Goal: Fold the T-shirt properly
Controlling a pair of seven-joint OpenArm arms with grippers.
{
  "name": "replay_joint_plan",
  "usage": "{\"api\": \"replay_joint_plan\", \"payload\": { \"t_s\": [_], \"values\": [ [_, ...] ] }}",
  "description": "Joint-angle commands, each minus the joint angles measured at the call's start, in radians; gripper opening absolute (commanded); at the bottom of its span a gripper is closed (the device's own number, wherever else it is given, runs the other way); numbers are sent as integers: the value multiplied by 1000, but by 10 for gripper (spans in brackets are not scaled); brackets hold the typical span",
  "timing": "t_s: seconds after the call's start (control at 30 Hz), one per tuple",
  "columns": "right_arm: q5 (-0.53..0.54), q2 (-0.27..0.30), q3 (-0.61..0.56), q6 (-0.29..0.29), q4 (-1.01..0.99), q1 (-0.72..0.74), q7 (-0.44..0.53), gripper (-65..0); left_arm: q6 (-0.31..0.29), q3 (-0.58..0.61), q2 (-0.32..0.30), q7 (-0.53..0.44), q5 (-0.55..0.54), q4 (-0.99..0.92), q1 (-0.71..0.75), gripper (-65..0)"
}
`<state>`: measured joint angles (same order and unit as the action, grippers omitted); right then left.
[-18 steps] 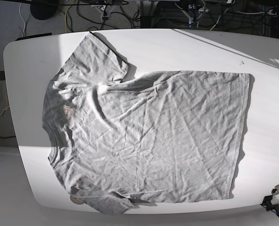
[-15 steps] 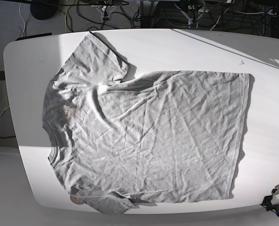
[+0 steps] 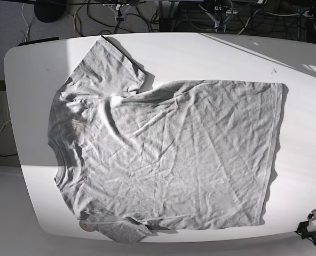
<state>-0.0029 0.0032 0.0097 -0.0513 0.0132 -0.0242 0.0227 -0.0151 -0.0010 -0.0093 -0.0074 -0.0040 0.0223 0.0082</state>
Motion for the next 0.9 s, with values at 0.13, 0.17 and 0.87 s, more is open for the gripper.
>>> {"api": "replay_joint_plan", "payload": {
  "t_s": [0.13, 0.17, 0.87],
  "values": [
    [0, 5, 3, 2, 15, -24, 6, -645, -1, 0, -4, -6, -1, 0, 10, -636],
    [-3, 3, 2, 3, 17, -28, 8, -645, 0, 0, -5, -12, 1, 1, 13, -637],
    [-5, 13, 5, -16, 61, -91, 16, -650, 5, 10, -16, -30, -1, 35, 37, -650]
  ]
}}
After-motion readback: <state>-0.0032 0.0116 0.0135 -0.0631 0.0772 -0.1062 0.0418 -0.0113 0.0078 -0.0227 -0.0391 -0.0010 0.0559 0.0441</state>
